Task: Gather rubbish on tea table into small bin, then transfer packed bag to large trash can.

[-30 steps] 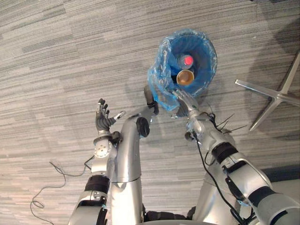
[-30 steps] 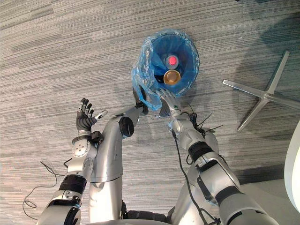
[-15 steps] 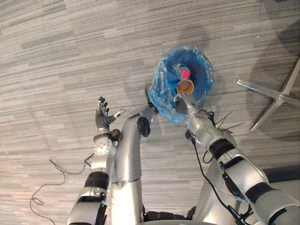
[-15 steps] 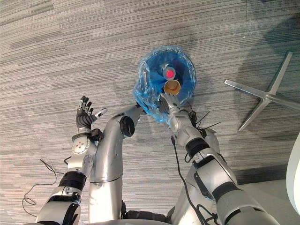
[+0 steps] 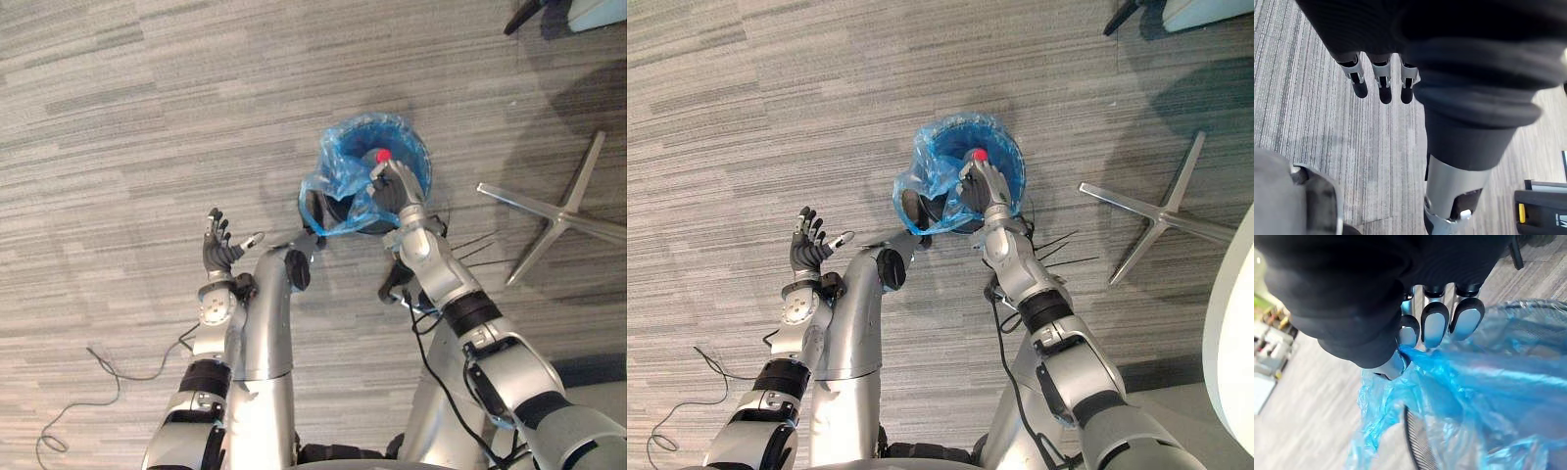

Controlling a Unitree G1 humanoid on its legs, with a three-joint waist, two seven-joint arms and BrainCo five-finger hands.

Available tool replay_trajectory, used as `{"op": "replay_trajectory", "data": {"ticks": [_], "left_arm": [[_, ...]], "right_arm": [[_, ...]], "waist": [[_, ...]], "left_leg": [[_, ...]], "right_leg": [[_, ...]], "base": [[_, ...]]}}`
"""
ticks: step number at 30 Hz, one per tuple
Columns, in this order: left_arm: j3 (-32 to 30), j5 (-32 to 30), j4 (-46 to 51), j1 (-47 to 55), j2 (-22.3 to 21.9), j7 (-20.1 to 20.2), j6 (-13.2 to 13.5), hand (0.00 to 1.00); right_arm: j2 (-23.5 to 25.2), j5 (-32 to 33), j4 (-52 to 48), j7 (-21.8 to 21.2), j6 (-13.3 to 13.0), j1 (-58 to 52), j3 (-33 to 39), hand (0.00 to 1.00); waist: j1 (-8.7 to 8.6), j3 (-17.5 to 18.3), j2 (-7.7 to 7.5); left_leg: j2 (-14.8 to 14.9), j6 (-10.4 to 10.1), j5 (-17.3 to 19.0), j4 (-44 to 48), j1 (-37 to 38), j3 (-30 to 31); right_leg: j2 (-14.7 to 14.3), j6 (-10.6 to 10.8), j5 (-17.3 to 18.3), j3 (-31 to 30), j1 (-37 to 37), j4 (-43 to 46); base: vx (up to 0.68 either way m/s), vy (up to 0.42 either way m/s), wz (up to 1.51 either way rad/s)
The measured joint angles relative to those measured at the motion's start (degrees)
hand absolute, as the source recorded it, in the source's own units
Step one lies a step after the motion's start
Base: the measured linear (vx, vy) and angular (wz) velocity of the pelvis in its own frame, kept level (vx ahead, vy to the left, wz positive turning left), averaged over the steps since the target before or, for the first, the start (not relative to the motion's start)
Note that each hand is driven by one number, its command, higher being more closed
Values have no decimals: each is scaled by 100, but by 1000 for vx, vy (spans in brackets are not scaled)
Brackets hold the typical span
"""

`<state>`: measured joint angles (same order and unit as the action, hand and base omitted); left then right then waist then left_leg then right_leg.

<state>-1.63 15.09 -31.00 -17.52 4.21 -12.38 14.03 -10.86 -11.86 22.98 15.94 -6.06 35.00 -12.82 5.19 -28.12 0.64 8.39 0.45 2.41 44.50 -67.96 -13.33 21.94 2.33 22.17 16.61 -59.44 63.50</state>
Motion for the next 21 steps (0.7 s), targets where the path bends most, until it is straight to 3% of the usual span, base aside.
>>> {"op": "replay_trajectory", "data": {"ticks": [3, 7, 8, 13, 18, 21], "left_arm": [[57, -7, 73, 336, -116, 109, -48, 0], [151, -12, 221, 907, -91, 185, -47, 0], [211, -12, 219, 1070, -46, 250, -47, 0], [532, -134, 75, 1637, 224, 409, -43, 0], [664, -237, 58, 2193, 329, 509, -37, 0], [666, -241, 187, 2355, 375, 606, -2, 0]], "right_arm": [[308, 1192, -431, -264, -136, -572, 102, 100], [732, 2635, -1210, -696, -472, -1379, 21, 100], [819, 3063, -1392, -878, -601, -1596, -71, 100], [916, 3783, -1549, -1312, -782, -2046, -345, 100], [849, 4057, -1551, -1590, -801, -2216, -344, 100], [809, 4052, -1734, -1672, -838, -2215, -334, 100]], "waist": [[-43, 50, -97], [-122, 94, -174], [-128, 135, -246], [-127, 457, -342], [-128, 827, -332], [-125, 1017, -317]], "left_leg": [[-110, 59, -220, -609, 853, -22], [-164, 12, -450, -1575, 2266, -95], [-234, -83, -532, -1914, 2702, -115], [-390, -283, -970, -3254, 4066, -98], [-429, -142, -1183, -3904, 4995, -242], [-443, -127, -1176, -3971, 5141, -326]], "right_leg": [[-64, 26, -106, 128, 827, -517], [-266, 49, -363, 360, 2232, -1523], [-316, 84, -425, 341, 2589, -1794], [-662, 149, -731, 317, 3729, -2924], [-882, 230, -1026, 92, 4441, -3644], [-966, 251, -1105, -109, 4523, -3768]], "base": [[-49, -120, 5], [11, -129, -6], [42, -113, -12], [90, -95, -13], [103, -60, -31], [83, -31, -34]]}}
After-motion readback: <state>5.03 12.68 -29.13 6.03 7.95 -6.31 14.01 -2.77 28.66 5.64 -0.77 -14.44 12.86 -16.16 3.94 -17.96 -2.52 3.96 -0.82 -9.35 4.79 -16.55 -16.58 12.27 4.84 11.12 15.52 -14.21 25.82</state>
